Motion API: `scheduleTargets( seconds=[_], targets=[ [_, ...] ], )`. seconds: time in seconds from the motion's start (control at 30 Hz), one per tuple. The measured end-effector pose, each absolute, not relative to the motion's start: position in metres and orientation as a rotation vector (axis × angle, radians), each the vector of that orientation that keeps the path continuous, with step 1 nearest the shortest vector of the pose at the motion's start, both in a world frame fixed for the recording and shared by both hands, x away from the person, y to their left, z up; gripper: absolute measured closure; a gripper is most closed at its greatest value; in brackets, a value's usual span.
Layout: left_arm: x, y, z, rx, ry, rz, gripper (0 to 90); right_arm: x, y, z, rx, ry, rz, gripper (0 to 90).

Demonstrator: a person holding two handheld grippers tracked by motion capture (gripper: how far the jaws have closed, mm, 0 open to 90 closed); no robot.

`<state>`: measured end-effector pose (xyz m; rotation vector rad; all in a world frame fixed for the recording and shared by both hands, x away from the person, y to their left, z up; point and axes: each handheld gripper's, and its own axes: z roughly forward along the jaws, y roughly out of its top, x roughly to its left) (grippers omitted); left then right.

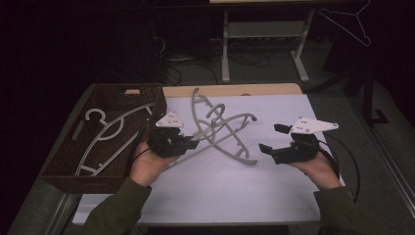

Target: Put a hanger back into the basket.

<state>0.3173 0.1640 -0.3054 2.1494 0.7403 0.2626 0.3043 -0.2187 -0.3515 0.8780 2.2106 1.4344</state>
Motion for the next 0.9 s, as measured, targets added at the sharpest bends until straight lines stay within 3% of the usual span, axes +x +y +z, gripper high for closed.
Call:
scheduleTargets(
  seconds=[0.37, 0.9],
  targets=[
    [0.327, 0.207, -0.270, 2.079, 0.799, 0.295, 79.6, 0.288, -0.241, -0.375, 0.967, 2.189, 1.376, 10.4],
    [0.332, 0.305, -0.247, 1.972, 0.966, 0.387, 79.7, 0.285, -0.251, -0.377, 1.018, 2.146, 1.377, 8.9]
  ],
)
